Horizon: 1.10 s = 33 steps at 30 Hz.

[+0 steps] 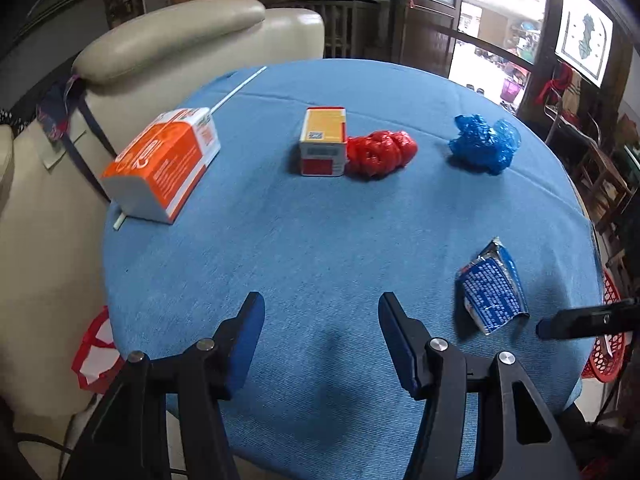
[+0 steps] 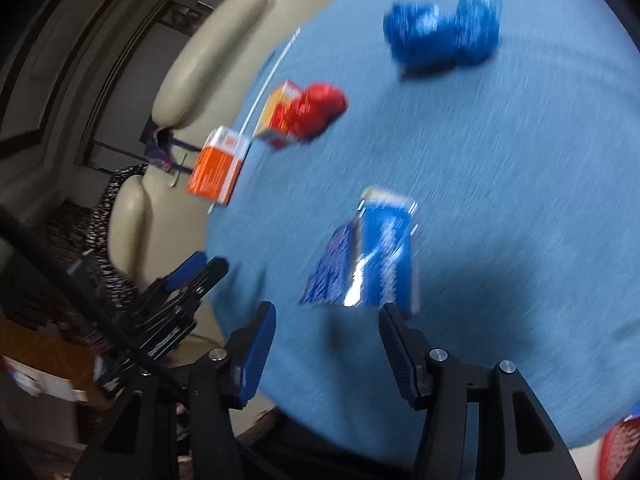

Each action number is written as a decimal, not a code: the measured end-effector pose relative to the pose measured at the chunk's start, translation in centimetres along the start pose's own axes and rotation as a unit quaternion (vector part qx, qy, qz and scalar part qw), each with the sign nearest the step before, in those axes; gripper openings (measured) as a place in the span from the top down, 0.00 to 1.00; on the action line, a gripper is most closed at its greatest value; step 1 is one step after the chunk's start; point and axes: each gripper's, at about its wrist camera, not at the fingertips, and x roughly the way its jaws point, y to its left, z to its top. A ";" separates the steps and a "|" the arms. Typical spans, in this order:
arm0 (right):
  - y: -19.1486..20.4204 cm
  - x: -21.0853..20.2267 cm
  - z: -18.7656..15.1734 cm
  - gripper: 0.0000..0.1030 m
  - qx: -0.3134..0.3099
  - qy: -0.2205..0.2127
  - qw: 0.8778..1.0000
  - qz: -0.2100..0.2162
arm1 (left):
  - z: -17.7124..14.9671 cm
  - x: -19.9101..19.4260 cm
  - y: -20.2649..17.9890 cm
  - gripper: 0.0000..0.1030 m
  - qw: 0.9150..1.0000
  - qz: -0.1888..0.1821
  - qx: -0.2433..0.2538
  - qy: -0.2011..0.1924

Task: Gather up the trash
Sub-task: 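Grasp the torn blue-white carton on the table with the right gripper, then grasp the red plastic bag with the left gripper while the right holds the carton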

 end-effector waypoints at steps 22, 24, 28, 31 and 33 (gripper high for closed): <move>3.6 4.2 5.0 0.38 -0.028 -0.092 0.973 -0.210 | -1.3 0.7 4.9 0.42 0.998 -0.001 -0.058 0.005; 4.6 5.0 5.1 0.38 -0.050 -0.092 0.967 -0.232 | -1.2 0.8 4.8 0.42 0.998 -0.003 -0.056 0.004; 5.4 6.4 5.2 0.29 -0.057 -0.101 0.956 -0.268 | -1.1 1.1 4.6 0.41 0.999 -0.004 -0.048 0.005; 6.0 8.0 5.6 0.25 -0.069 -0.109 0.946 -0.297 | -1.1 1.4 4.7 0.41 0.999 -0.004 -0.050 0.009; 6.3 8.7 5.7 0.25 -0.088 -0.108 0.936 -0.322 | -1.1 1.6 4.9 0.41 0.999 -0.004 -0.053 0.012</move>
